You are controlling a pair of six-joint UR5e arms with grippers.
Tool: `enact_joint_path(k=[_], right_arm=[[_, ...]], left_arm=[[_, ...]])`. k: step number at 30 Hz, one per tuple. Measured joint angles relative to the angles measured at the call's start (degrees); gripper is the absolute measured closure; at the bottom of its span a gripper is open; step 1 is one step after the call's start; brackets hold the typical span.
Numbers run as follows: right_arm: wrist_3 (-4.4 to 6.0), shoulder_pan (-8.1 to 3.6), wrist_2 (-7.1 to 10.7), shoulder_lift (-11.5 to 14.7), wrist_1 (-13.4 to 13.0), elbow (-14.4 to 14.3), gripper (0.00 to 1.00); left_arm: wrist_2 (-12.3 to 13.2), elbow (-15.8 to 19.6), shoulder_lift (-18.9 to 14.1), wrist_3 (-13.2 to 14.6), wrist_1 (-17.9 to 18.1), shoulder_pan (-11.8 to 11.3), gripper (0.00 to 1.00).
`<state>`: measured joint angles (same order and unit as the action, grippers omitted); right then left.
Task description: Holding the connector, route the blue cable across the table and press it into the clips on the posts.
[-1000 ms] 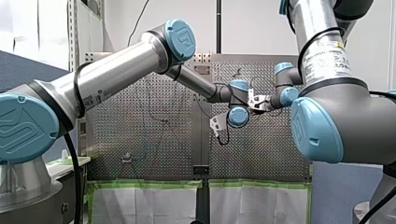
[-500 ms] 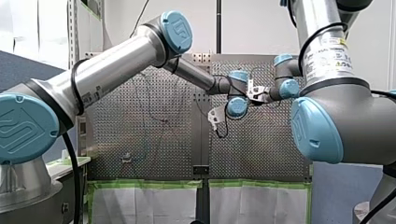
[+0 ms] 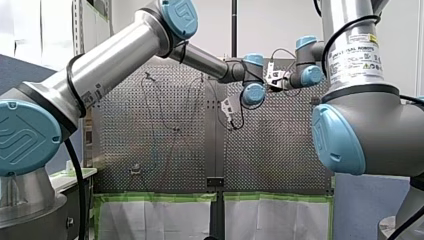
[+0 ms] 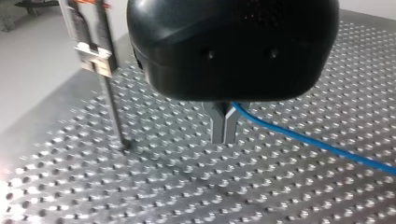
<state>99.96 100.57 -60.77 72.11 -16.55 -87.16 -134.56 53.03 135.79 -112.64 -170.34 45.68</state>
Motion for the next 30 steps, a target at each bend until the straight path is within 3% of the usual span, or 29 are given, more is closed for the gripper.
enact_joint_path(k=[3, 8, 22, 30], right_arm=[[1.26, -0.02, 0.08, 1.55, 0.29, 0.43, 1.0], [1.93, -0.04, 0.11, 3.33, 0.59, 0.68, 1.0], [1.62, 0.33, 0.79, 3.66, 0.64, 0.85, 1.0], [1.63, 0.0, 1.08, 3.82, 1.02, 1.7, 1.0]], left_arm=[[-0.33, 0.01, -0.77, 0.2, -0.65, 0.07, 1.0], [-0.77, 0.01, -1.28, 0.34, -1.19, 0.13, 1.0], [5.04, 0.34, -2.33, -0.49, 0.66, -1.06, 1.0], [5.83, -0.01, -2.67, -0.29, 1.18, -1.52, 1.0]])
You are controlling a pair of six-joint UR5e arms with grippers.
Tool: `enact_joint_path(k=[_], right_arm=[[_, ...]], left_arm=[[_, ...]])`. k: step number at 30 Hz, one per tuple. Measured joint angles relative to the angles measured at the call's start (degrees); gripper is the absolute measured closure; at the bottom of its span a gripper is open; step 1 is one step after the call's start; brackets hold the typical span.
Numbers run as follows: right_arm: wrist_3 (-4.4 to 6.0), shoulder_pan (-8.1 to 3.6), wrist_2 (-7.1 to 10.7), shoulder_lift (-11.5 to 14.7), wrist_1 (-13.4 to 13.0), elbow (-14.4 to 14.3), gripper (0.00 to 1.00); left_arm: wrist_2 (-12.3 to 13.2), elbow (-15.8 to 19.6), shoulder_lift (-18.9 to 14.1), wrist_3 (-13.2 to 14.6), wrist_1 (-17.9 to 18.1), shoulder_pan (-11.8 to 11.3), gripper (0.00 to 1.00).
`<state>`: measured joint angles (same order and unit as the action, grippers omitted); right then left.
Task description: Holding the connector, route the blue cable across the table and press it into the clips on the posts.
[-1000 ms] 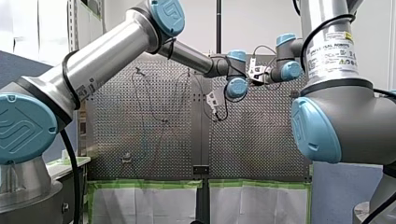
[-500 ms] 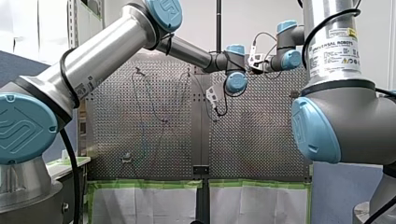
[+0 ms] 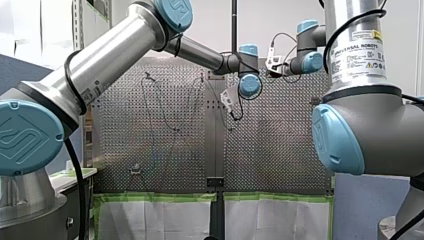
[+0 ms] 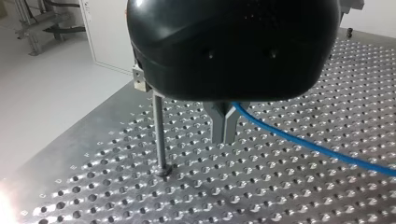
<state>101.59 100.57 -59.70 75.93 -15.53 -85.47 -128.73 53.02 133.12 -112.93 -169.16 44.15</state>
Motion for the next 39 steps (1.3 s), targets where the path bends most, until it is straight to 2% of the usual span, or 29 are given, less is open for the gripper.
enact_joint_path(k=[9, 18, 25, 31, 35, 39], right_arm=[[0.13, -0.06, 1.05, 0.0, -0.13, 0.9, 1.0], [0.46, -0.07, 0.93, -0.21, -0.3, 0.92, 1.0], [1.41, -0.06, 0.83, -0.55, -0.84, 0.93, 1.0], [3.12, -0.26, 1.07, -0.64, -2.15, 1.01, 1.0], [3.93, -1.02, 1.21, -0.69, -2.65, 1.17, 1.0], [4.06, -1.85, 1.24, -0.7, -2.74, 1.23, 1.0]], left_arm=[[0.75, -1.67, -0.02, 1.23, 2.29, -1.31, 1.0], [2.2, -2.09, 0.04, 2.55, 4.66, -2.62, 1.0], [5.57, -2.07, 0.13, 2.94, 4.96, -4.31, 1.0], [8.51, -2.07, 0.14, 3.16, 4.61, -5.37, 1.0], [9.19, -2.07, 0.15, 3.37, 4.41, -5.52, 1.0], [9.27, -2.07, 0.13, 3.66, 4.03, -5.57, 1.0]])
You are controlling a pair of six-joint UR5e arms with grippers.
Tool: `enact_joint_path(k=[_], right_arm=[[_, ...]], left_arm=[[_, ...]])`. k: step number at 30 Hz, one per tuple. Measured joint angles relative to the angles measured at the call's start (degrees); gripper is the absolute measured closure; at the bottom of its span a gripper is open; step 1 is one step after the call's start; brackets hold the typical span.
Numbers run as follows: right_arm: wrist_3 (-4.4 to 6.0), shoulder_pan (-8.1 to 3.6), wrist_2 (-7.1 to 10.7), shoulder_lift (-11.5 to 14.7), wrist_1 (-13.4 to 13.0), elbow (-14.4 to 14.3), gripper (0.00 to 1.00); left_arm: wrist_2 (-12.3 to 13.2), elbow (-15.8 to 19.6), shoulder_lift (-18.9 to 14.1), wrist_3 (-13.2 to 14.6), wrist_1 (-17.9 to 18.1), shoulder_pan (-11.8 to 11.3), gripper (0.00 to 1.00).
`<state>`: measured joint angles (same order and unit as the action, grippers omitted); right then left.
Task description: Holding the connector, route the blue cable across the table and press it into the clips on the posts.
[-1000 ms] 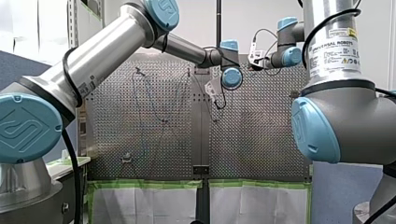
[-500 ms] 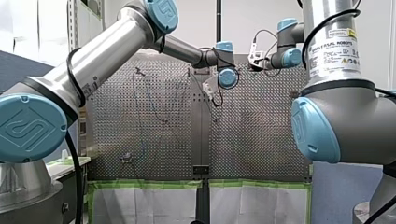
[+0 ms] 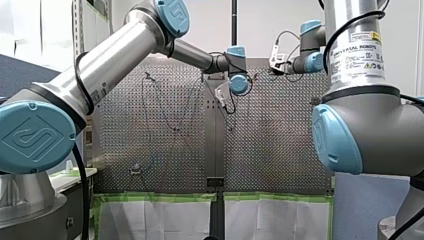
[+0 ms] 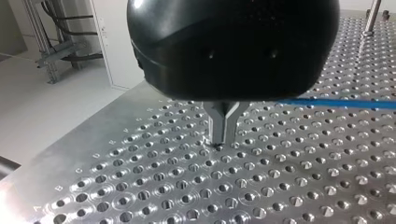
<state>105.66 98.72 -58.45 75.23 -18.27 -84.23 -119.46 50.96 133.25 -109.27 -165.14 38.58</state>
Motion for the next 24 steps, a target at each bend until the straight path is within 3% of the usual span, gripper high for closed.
enact_joint_path(k=[2, 3, 5, 6, 7, 9, 10, 12, 24], right_arm=[[-0.04, -0.38, 0.05, -0.01, -0.01, 0.0, 1.0], [-0.09, -0.52, 0.08, -0.01, -0.01, -0.01, 1.0], [-0.17, -0.86, 0.12, -0.01, -0.02, -0.01, 1.0], [-0.22, -0.98, 0.14, 0.0, -0.02, -0.01, 1.0], [-0.26, -1.08, 0.15, 0.01, -0.02, -0.01, 1.0], [-0.36, -1.3, 0.15, 0.01, -0.02, 0.0, 1.0], [-0.4, -1.36, 0.16, 0.01, -0.02, -0.01, 1.0], [-0.51, -1.46, 0.17, 0.0, -0.02, -0.01, 1.0], [-0.61, -1.63, 0.17, -0.03, 0.04, -0.03, 1.0]], left_arm=[[0.0, 0.0, 0.01, 0.16, -0.27, 0.01, 1.0], [0.02, 0.0, 0.01, 0.2, -0.37, 0.01, 0.89], [0.05, 0.01, 0.01, 0.26, -0.5, 0.07, 0.85], [0.07, 0.01, 0.01, 0.26, -0.52, 0.13, 0.68], [0.1, 0.02, 0.01, 0.27, -0.55, 0.27, 0.68], [0.14, 0.03, -0.01, 0.23, -0.59, 0.48, 0.38], [0.17, 0.03, -0.01, 0.17, -0.64, 0.64, 0.38], [0.19, 0.03, -0.02, 0.1, -0.78, 0.87, 0.04], [-1.52, 0.23, -0.2, -0.34, -5.49, 2.2, 0.0]])
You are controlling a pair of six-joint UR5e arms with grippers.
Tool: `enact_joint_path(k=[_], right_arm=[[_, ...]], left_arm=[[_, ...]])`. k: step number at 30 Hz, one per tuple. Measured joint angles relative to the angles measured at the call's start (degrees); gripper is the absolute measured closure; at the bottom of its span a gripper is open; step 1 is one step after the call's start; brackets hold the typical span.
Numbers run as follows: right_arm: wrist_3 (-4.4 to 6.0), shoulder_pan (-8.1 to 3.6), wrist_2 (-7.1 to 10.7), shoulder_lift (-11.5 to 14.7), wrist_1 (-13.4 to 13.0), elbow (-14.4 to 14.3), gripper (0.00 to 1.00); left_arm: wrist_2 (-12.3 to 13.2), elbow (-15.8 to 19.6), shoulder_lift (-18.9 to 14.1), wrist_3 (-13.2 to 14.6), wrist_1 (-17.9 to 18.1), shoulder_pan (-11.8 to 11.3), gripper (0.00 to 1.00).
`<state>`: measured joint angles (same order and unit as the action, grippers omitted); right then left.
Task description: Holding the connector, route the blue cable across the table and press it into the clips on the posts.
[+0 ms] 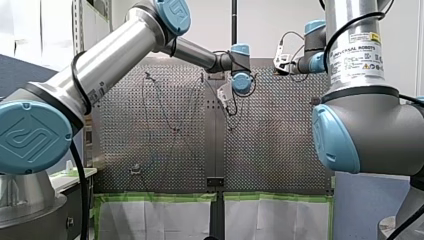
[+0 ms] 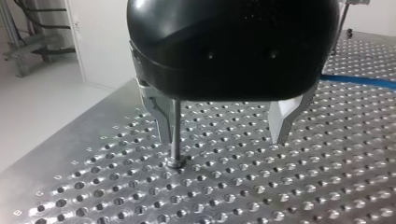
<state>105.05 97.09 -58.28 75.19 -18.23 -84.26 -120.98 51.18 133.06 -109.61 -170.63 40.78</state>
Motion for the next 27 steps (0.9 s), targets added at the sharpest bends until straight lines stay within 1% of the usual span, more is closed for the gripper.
enact_joint_path(k=[4, 7, 14, 20, 23, 27], right_arm=[[-0.02, -0.03, 0.0, 0.0, 0.03, 0.0, 1.0], [-0.07, -0.08, 0.0, -0.03, 0.03, -0.01, 1.0], [-0.25, -0.11, 0.0, -0.08, 0.11, -0.03, 1.0], [-0.34, -0.11, 0.0, -0.1, 0.22, -0.07, 1.0], [-0.35, -0.1, 0.0, -0.13, 0.22, -0.07, 1.0], [-0.38, -0.1, 0.0, -0.15, 0.21, -0.08, 1.0]], left_arm=[[-0.69, 1.63, -1.35, 0.02, -2.16, 0.72, 0.0], [-0.45, 3.18, -2.85, 0.49, -2.25, 1.04, 0.0], [0.57, 6.79, -6.45, 2.31, 0.65, 2.21, 0.0], [0.46, 9.91, -9.58, 2.44, 2.95, 3.17, 0.0], [0.04, 11.32, -10.99, 1.94, 4.28, 3.21, 0.0], [-1.32, 13.06, -12.73, 1.59, 5.99, 2.86, 0.0]])
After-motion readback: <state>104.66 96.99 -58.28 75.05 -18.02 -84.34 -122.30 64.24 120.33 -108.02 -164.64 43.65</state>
